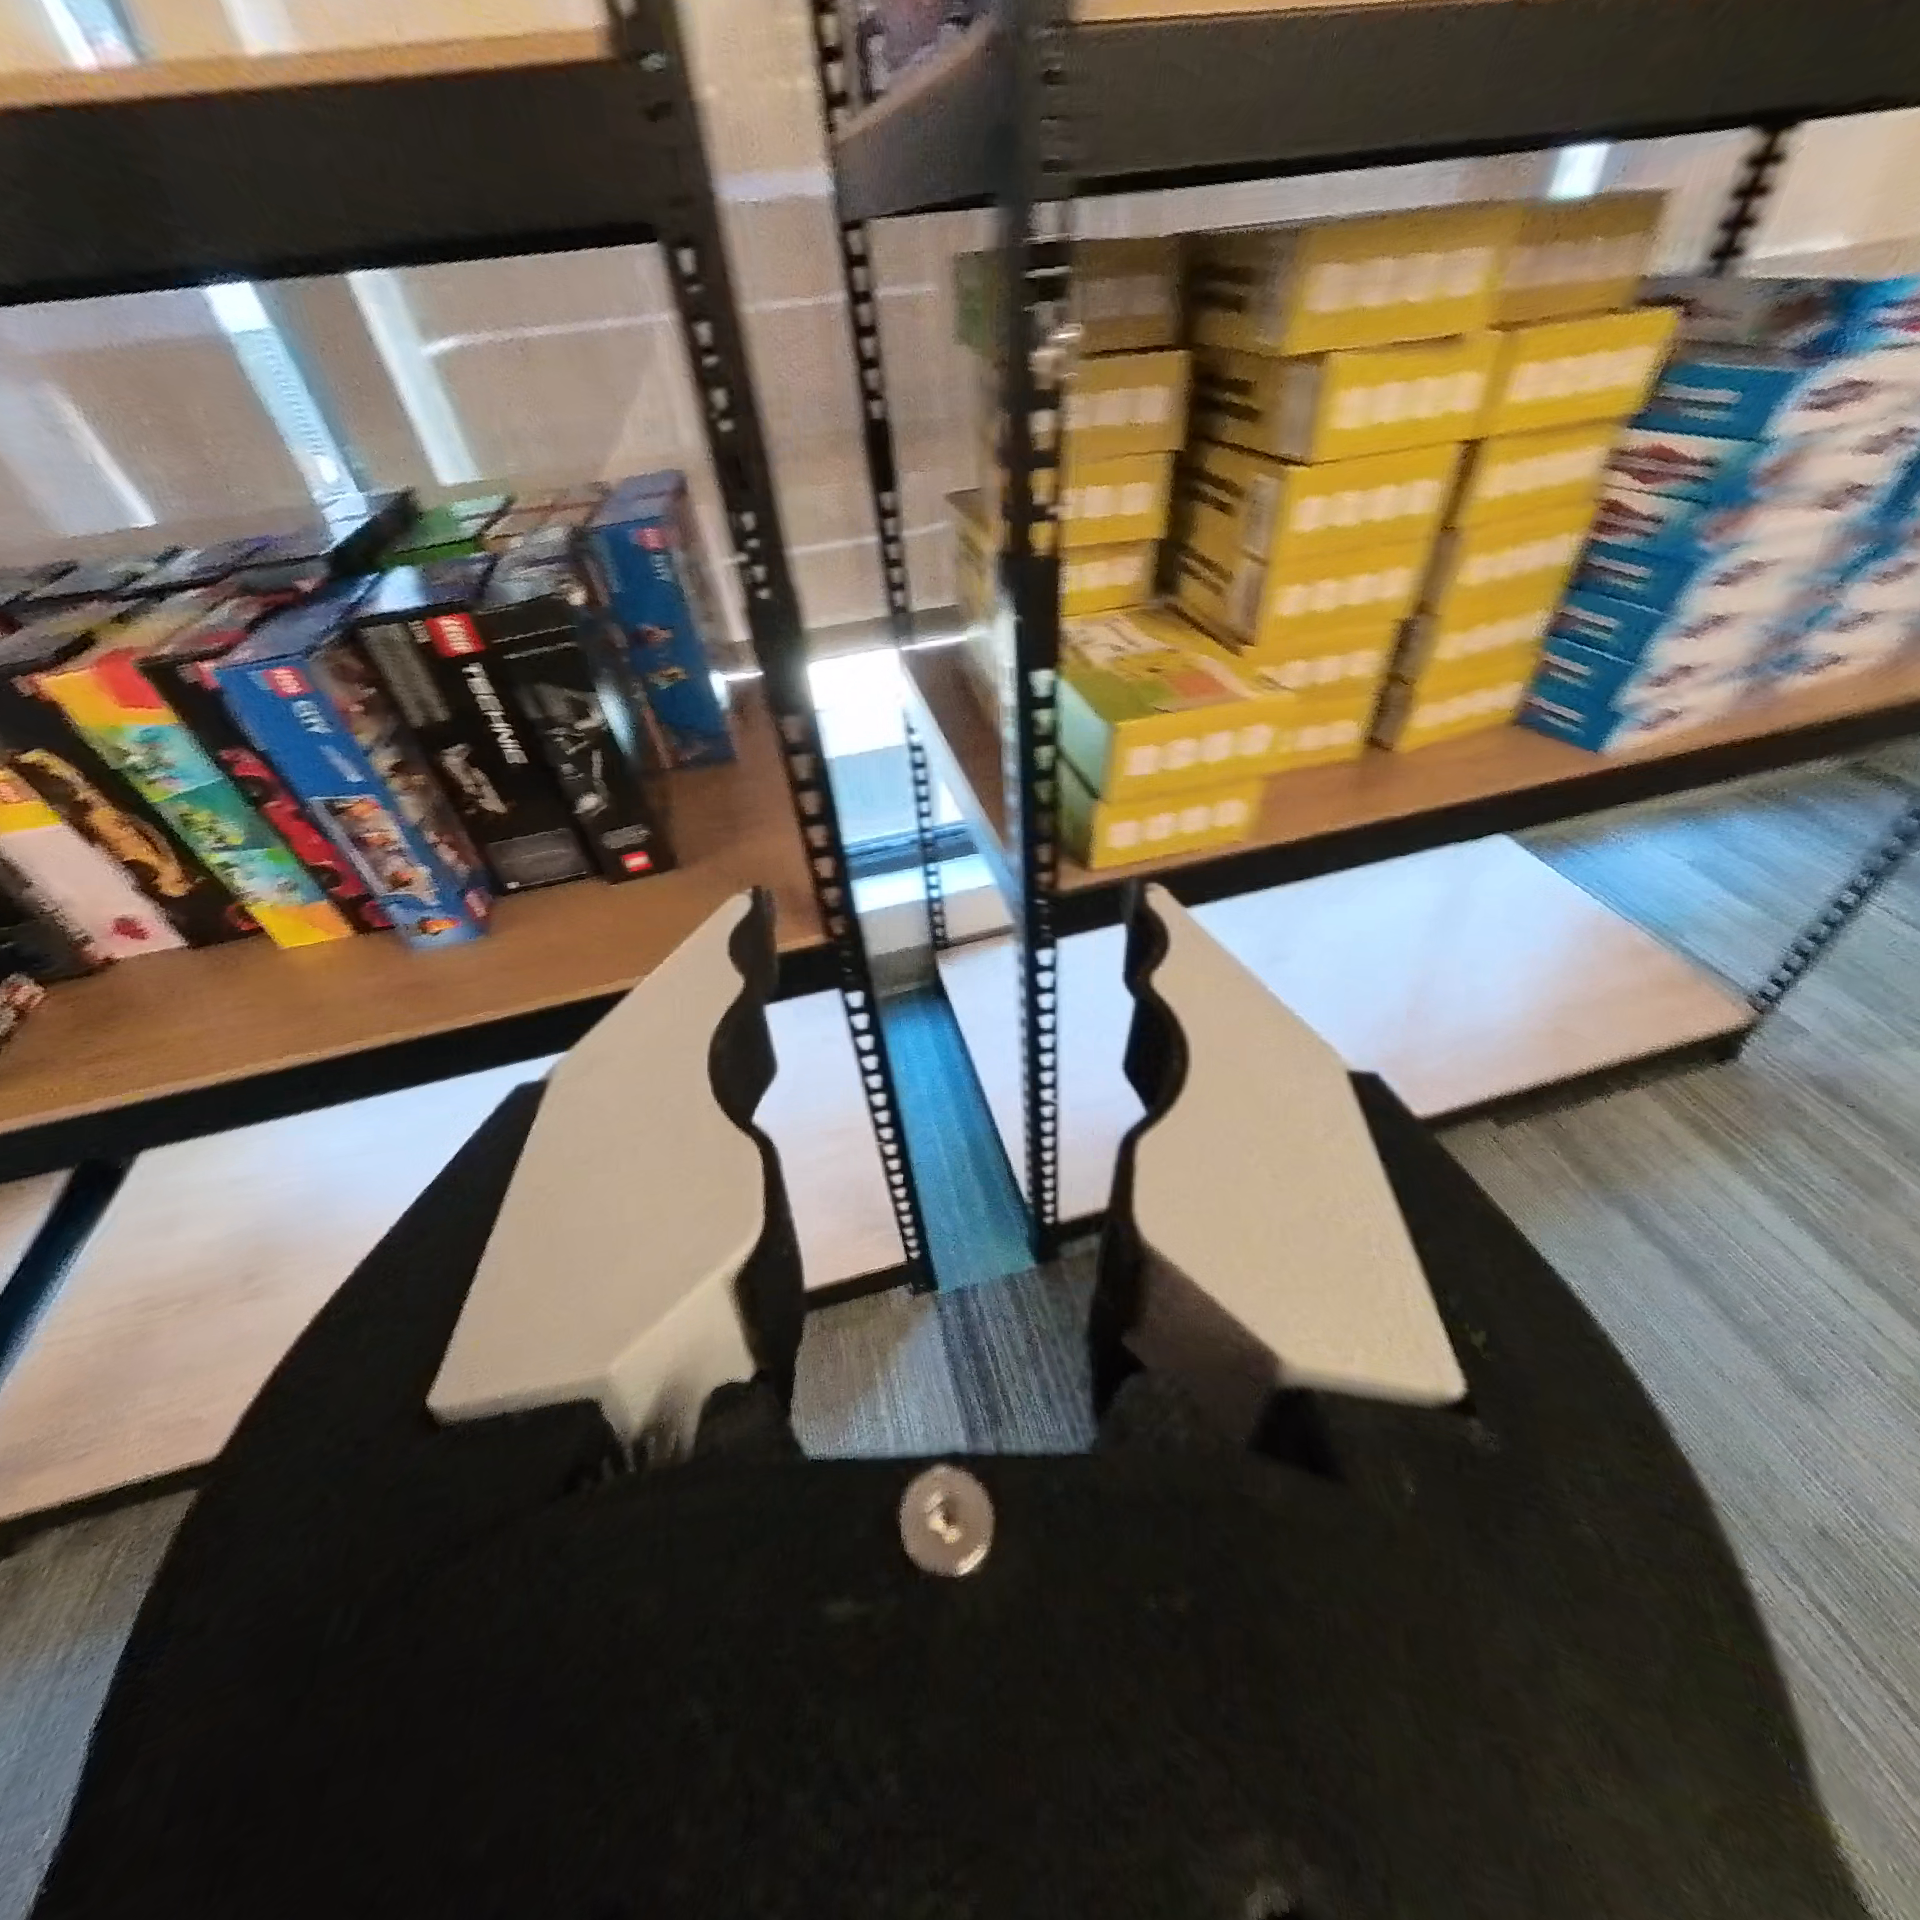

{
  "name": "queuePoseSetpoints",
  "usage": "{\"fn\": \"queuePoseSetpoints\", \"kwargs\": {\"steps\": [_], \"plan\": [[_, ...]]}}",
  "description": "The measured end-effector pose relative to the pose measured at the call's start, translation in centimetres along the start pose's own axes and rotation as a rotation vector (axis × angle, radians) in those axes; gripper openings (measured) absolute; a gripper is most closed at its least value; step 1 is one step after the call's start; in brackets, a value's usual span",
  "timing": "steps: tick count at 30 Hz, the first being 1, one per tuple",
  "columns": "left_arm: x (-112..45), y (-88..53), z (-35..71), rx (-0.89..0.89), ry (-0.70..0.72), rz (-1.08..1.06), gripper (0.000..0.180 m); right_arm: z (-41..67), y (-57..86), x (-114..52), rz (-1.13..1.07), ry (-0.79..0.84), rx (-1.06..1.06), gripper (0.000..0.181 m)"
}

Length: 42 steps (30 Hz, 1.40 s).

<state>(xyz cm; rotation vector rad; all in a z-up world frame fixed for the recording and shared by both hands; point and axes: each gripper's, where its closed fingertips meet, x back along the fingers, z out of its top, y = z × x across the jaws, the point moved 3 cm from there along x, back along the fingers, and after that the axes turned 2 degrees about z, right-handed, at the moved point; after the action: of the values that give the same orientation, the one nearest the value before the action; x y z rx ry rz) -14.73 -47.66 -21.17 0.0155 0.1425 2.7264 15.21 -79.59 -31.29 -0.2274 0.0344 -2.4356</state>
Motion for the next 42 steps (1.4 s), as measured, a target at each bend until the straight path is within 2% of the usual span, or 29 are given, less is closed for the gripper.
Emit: {"fn": "queuePoseSetpoints", "kwargs": {"steps": [1,5,7,10,12,16,21,24,28,31,34,37,40,42], "plan": [[-2.6,0.9,0.1,0.012,-0.004,-0.056,0.041,0.0,1.9,1.2,-0.021,0.004,-0.019,0.064],[-15.0,6.3,-0.8,0.028,-0.075,-0.347,0.041,-0.7,7.2,5.6,0.026,0.033,-0.095,0.029],[-22.3,9.9,-1.7,0.005,-0.127,-0.479,0.041,-2.0,9.0,8.0,0.089,0.009,-0.049,0.012],[-33.0,16.8,-1.2,0.065,-0.108,-0.699,0.039,-4.3,13.3,12.8,0.025,-0.087,0.021,0.005],[-39.2,21.9,-1.1,0.096,-0.102,-0.832,0.037,-5.0,17.2,16.8,-0.110,-0.101,0.011,0.006],[-48.0,32.2,-1.5,0.084,-0.135,-1.093,0.035,-5.8,23.6,26.2,-0.356,-0.051,-0.174,0.008],[-55.4,41.1,-4.9,0.049,-0.218,-1.306,0.036,-8.2,29.7,37.3,-0.729,-0.005,-0.248,0.009],[-60.1,44.4,-6.4,0.079,-0.255,-1.377,0.036,-9.6,32.6,41.3,-0.907,0.010,-0.254,0.016],[-67.6,46.4,-8.1,0.039,-0.274,-1.424,0.038,-11.3,38.6,42.3,-1.031,-0.046,-0.202,0.034],[-74.9,46.7,-9.1,-0.025,-0.264,-1.460,0.039,-12.2,45.9,40.7,-1.069,0.014,-0.307,0.041],[-82.8,48.0,-10.0,-0.155,-0.282,-1.523,0.040,-11.5,53.5,39.6,-1.209,0.056,-0.325,0.032],[-89.5,51.1,-9.9,-0.257,-0.303,-1.663,0.038,-9.4,59.7,38.8,-1.275,0.208,-0.400,0.028],[-95.2,56.3,-9.6,-0.261,-0.333,-1.771,0.038,-9.8,63.8,39.4,-1.340,0.123,-0.415,0.029],[-98.0,60.8,-9.3,-0.226,-0.363,-1.839,0.038,-9.8,65.5,40.9,-1.394,0.142,-0.444,0.027]]}}
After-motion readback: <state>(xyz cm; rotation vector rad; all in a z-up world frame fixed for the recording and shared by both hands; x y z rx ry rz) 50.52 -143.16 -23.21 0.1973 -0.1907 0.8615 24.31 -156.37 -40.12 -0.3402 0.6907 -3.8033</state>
